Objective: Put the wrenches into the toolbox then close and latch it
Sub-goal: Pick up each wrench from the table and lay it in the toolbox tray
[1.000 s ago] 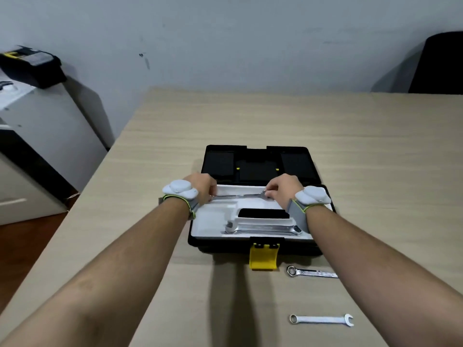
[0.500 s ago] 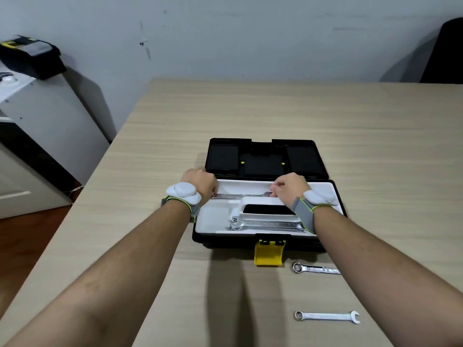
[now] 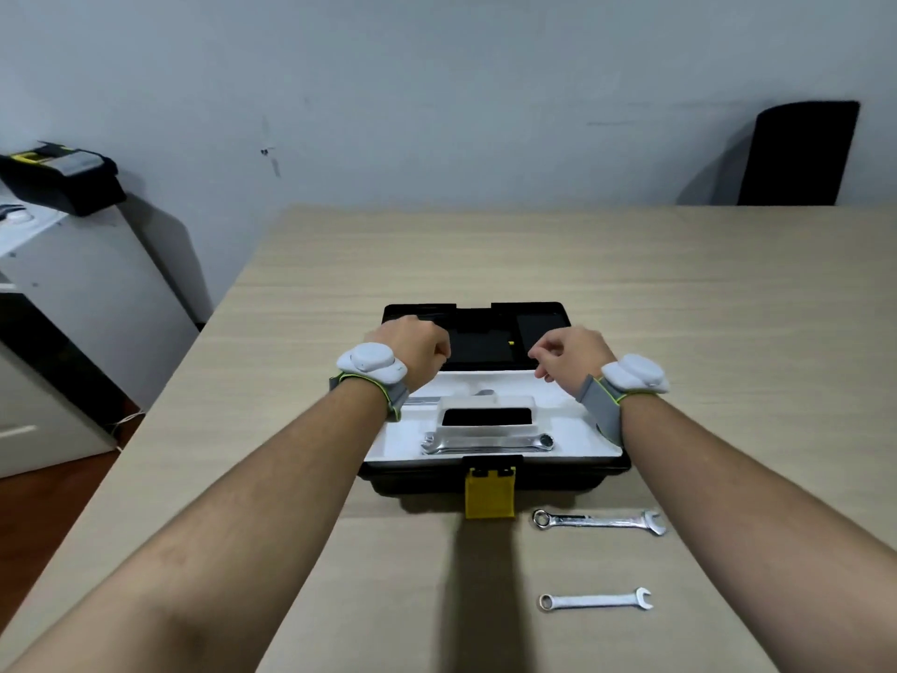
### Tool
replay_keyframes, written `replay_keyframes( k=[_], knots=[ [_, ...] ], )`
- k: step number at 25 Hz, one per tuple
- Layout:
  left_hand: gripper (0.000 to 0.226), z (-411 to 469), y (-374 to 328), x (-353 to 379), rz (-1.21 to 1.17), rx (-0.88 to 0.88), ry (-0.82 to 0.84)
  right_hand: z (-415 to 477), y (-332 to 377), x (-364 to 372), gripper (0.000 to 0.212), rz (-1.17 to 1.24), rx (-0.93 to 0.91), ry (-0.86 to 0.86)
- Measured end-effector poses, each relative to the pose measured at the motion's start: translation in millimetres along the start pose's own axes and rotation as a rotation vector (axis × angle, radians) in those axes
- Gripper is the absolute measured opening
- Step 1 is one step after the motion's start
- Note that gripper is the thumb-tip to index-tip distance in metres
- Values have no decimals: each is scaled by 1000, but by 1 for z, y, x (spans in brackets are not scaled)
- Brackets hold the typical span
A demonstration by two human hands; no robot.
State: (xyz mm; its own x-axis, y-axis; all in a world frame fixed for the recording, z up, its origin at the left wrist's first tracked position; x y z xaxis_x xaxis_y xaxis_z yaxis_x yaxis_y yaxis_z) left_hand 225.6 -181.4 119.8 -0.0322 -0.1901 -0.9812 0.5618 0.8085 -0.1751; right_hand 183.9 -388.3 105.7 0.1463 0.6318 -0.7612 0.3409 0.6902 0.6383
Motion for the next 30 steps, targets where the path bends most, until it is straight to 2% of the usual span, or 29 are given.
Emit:
replay_keyframes(
  k=[4, 7, 11, 15, 19, 21, 24, 30],
  knots=[
    [19, 5, -77, -2, -63, 113, -11, -19, -42, -42, 21, -46, 79, -101],
    [17, 4, -137, 22, -94, 204, 63, -36, -92, -61, 14, -65, 178, -117],
    [18, -11, -189, 71, -64, 291, 185, -61, -157, -60, 16, -93, 285, -91],
    [22, -35, -202, 119, -68, 348, 342, -77, -199, -36, 17, -177, 304, -25],
    [32, -55, -188, 169, 3, 304, 477, -90, -225, 13, 34, -314, 222, 226],
    [39, -59, -180, 185, 70, 292, 526, -92, -230, 29, 39, -435, 148, 283],
    [40, -62, -175, 194, 91, 242, 523, -94, -232, 38, 33, -528, 70, 279],
    [42, -68, -183, 189, 30, 241, 590, -92, -230, 31, 22, -507, 139, 332]
  ],
)
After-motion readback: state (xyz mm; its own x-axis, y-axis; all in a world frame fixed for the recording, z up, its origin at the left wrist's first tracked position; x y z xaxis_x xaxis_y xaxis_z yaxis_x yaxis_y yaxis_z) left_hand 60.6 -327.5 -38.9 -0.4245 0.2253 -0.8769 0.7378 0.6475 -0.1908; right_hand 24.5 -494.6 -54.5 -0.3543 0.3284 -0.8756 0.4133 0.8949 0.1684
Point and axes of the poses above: each hand's wrist, its own z-axis towards the middle knuckle, its own x-axis out of the palm, y = z × x, the point moved 7 cm from there along z, towards the middle knuckle, and after that the axes turned 10 degrees about x, right-handed, at the moved point
